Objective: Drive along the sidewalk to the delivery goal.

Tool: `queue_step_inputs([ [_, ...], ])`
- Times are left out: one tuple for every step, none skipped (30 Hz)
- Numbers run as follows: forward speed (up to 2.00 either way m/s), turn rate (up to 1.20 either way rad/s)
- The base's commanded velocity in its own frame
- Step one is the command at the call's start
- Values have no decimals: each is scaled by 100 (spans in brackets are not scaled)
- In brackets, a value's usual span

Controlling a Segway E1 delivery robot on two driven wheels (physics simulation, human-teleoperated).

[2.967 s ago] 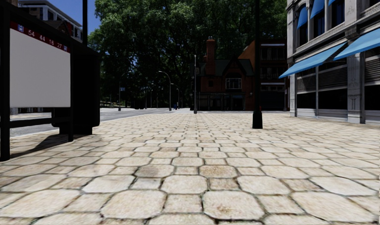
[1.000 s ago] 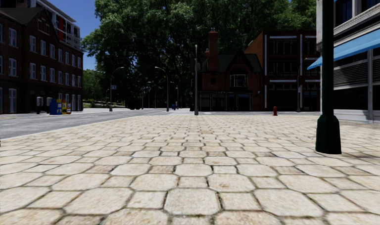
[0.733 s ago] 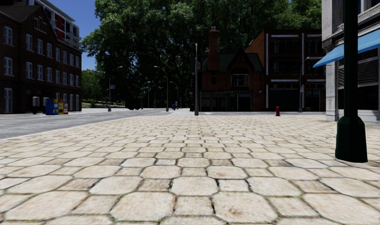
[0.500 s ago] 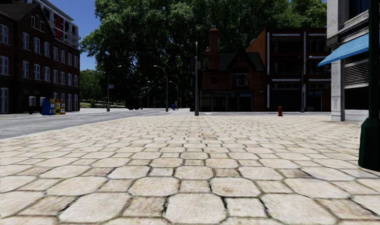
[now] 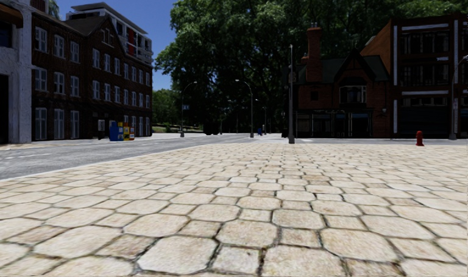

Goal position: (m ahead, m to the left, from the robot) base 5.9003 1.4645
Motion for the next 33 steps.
queue_step_inputs([
  [175, 91],
  [175, 91],
  [175, 91],
  [175, 91],
  [175, 91],
  [175, 91],
  [175, 91],
  [175, 91],
  [175, 91],
  [175, 91],
  [175, 87],
  [175, 77],
  [175, 72],
  [175, 70],
  [175, 70],
  [175, 70],
  [175, 61],
  [175, 50],
  [175, 44],
  [175, 38],
  [175, 23],
  [175, 8],
  [175, 0],
  [175, 0],
  [175, 0],
  [175, 0],
  [175, 0],
  [175, 0],
  [175, 0],
  [175, 0],
  [175, 0],
  [175, 0],
  [175, -30],
])
